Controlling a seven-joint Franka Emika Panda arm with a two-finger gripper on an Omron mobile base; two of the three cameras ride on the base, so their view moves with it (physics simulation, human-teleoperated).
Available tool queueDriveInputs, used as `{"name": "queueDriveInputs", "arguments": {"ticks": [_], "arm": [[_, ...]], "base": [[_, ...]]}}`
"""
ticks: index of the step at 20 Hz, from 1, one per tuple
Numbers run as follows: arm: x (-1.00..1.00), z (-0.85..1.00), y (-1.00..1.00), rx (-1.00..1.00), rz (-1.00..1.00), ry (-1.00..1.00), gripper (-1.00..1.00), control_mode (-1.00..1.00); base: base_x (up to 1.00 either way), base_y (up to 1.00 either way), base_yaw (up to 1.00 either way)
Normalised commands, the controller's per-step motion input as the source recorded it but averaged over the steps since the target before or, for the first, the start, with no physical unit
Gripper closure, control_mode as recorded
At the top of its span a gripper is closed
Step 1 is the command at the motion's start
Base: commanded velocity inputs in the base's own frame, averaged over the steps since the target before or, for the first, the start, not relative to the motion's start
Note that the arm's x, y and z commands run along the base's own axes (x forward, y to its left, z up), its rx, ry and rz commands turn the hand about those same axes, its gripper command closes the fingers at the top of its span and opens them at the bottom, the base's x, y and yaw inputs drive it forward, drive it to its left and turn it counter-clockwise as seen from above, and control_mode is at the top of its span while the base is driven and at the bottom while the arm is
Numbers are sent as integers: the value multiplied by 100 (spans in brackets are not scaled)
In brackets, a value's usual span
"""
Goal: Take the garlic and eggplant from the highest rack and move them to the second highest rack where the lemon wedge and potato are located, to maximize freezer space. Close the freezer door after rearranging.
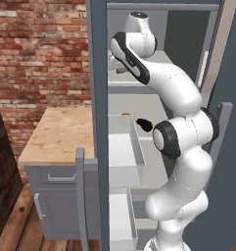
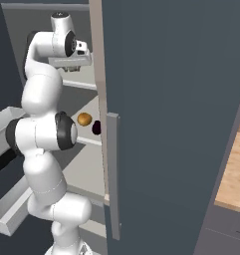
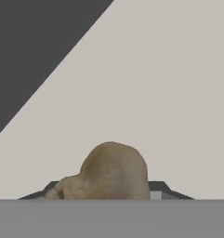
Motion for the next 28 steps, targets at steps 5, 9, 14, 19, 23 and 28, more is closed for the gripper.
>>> {"name": "queueDriveInputs", "arguments": {"ticks": [5, 9, 14, 19, 23, 28], "arm": [[0, -18, 0, 0, 0, 1, 100, -100], [-34, -1, -4, 0, 0, -2, 100, -100], [-96, -1, -15, 0, 1, -21, 100, -100], [-100, 0, -35, 0, 0, -19, 100, -100], [-100, 0, -49, 0, 1, -12, 100, -100], [-100, 0, -29, 0, 4, -1, 100, -100]], "base": [[0, 0, 0], [0, 0, 0], [0, 0, 0], [0, 0, 0], [0, 0, 0], [0, 0, 0]]}}
